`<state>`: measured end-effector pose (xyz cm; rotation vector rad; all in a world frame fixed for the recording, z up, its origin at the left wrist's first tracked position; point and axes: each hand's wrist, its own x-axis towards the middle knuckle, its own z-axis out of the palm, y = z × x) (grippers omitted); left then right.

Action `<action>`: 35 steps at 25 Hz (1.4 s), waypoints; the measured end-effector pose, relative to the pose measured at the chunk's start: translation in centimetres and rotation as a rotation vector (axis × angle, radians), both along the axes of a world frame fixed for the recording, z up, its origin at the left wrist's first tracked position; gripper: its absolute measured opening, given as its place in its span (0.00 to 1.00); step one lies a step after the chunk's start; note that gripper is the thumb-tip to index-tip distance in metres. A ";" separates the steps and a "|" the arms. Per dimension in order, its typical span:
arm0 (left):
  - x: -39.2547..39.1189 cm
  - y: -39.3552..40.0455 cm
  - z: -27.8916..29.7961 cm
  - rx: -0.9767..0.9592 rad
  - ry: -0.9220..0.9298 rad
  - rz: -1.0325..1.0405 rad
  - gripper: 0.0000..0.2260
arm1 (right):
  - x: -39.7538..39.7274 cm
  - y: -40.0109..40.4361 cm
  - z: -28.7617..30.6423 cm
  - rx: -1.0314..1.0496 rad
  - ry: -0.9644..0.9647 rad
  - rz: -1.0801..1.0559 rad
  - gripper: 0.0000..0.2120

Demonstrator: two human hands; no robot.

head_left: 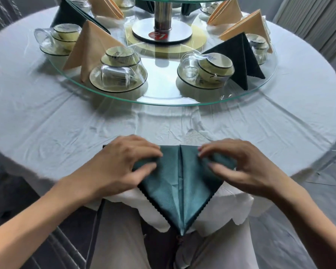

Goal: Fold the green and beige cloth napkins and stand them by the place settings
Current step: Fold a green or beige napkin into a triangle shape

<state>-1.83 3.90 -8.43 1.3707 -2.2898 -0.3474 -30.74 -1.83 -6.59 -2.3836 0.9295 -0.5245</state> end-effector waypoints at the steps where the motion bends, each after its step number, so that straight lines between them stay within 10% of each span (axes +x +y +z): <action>1: -0.7 -1.3 0.1 0.011 -0.065 0.073 0.19 | 1.1 -1.0 -0.1 -0.049 0.057 -0.007 0.11; 5: -2.4 -5.2 0.1 0.307 -0.277 0.167 0.09 | 4.3 -3.5 -1.1 -0.018 0.309 0.032 0.12; 8: -1.9 -6.1 0.5 0.408 -0.079 0.136 0.06 | 4.3 -4.5 -0.4 0.075 0.227 0.011 0.06; 15: -5.0 -2.7 -1.2 -0.122 -0.284 0.340 0.11 | 4.2 -3.6 -3.1 -0.226 0.189 -0.241 0.07; 24: -8.8 2.4 -5.4 0.021 -0.190 0.270 0.32 | 3.7 1.4 -6.5 -0.234 0.364 -0.266 0.29; 30: -9.9 2.3 -6.0 -0.045 -0.260 0.294 0.28 | 5.0 2.6 -6.9 -0.139 0.210 -0.218 0.29; 35: -10.4 2.5 -5.6 0.039 -0.258 0.284 0.28 | -1.5 -0.8 -6.1 -0.153 0.454 -0.358 0.33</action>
